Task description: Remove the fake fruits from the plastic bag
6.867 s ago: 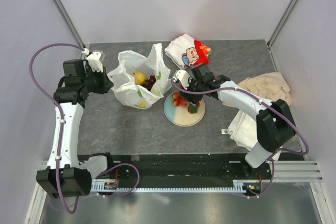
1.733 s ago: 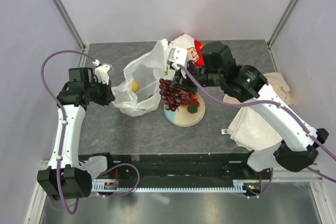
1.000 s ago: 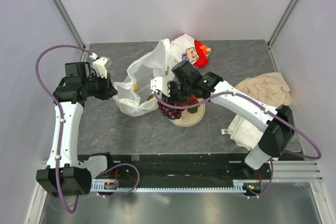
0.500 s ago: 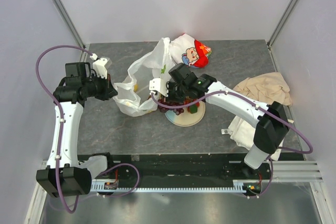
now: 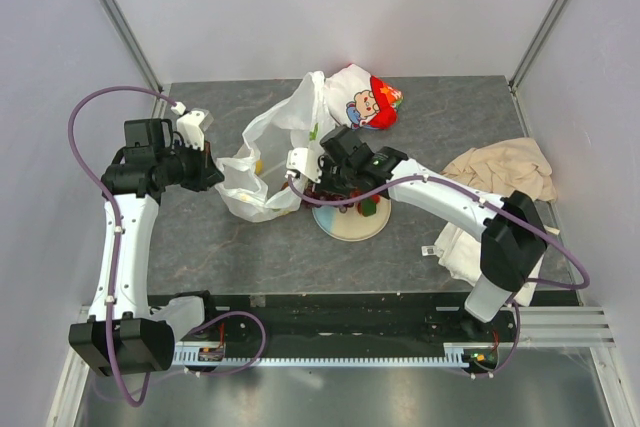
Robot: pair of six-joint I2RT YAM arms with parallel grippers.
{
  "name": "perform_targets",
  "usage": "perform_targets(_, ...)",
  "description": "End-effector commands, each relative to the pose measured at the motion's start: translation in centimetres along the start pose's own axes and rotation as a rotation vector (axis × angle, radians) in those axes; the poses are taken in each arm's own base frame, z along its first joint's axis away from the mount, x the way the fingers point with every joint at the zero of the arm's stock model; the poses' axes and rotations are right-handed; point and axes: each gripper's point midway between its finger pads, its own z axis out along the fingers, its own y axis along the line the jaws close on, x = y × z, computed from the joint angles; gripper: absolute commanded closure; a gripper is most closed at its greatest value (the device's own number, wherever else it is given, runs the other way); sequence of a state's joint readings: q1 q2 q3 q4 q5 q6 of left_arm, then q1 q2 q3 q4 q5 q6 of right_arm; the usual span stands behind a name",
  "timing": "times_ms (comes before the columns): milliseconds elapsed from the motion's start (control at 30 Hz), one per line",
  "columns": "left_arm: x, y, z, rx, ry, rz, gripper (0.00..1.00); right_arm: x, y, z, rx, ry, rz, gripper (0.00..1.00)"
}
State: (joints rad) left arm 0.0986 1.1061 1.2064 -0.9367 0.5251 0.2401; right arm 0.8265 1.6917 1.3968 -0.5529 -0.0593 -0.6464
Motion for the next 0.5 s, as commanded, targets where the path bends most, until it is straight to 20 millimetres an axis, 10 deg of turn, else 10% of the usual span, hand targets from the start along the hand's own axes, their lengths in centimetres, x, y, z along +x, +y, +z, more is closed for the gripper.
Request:
perform_targets(0, -1.1, 0.0, -0.6, -0.014, -0.035, 0.002, 0.99, -2.5, -3.0, -2.2, 0.133, -0.082, 0.074, 1.0)
perform_targets(467, -1.3, -0.3, -0.6, -0.001, -0.044, 0.004, 0.99, -2.0, -3.9, -4.6, 0.246, -0.075, 0.292, 1.0)
